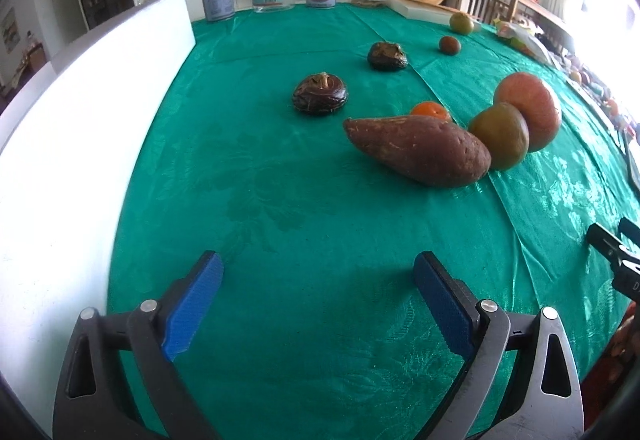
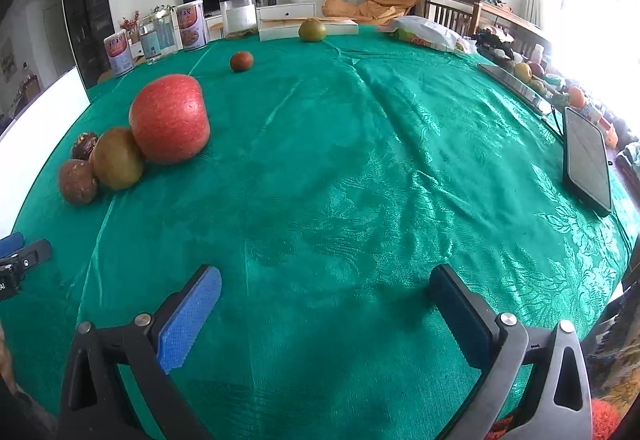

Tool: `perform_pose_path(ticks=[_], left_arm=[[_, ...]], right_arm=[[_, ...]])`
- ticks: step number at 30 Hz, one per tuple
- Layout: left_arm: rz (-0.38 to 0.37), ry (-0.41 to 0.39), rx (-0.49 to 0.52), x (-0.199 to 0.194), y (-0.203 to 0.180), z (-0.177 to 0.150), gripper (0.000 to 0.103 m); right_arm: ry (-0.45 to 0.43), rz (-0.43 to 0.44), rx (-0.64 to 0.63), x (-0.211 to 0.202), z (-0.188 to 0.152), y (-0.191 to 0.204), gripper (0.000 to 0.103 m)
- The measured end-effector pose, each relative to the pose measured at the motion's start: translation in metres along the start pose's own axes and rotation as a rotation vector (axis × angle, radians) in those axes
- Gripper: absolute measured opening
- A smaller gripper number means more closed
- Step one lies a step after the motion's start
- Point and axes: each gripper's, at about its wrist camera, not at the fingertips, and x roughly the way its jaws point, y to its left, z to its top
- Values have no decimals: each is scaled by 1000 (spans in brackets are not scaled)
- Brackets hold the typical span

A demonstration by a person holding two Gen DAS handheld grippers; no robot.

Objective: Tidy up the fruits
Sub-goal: 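Withdraw both tools from the box back over the table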

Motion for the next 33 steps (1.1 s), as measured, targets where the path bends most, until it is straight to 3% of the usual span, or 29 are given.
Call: perform_pose_path(ticks=[15,33], left_arm=[[7,-1,-6,1,-1,-1,103],[7,-1,-7,1,-1,-1,103]], right_arm=[[-47,-21,13,0,-8,2,103],[-29,-26,17,0,-7,1,103]])
